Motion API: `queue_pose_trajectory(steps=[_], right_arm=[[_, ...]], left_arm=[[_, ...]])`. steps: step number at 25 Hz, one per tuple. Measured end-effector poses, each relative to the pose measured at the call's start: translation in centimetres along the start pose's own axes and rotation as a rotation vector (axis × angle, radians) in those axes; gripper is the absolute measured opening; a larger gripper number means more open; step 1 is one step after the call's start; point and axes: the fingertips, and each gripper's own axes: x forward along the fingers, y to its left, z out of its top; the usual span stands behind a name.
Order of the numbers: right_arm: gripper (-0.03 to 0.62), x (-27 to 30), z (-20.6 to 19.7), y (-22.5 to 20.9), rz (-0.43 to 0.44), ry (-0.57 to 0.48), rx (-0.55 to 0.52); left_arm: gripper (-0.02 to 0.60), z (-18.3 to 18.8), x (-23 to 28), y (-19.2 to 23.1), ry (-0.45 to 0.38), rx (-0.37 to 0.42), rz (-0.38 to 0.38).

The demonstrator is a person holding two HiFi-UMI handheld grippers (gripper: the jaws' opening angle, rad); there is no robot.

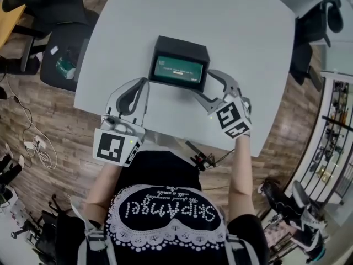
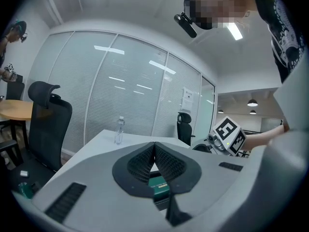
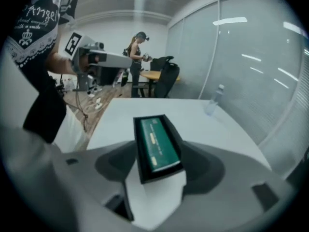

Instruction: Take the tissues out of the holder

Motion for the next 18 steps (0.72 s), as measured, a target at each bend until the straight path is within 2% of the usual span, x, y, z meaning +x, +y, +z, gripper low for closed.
queue_pose_trajectory(steps=[9,14,18], right_arm=[[0.314,4.2,-2.8,-0.9,0.099,0.197,-0.102],[0.324,5.6,-4.8,-0.9,0.149,0.327,-0.167],[0.325,6.2,-5.1,-1.2,0.18,0.38,-0.192]], left_arm=[[0.023,-1.9,1.0,1.0,0.069,-0.031,-0.007],[0.023,-2.3,1.5,2.1,0.081,-0.039,0.003],[0.023,-2.2,1.8,2.5,0.096,-0.052,0.007]])
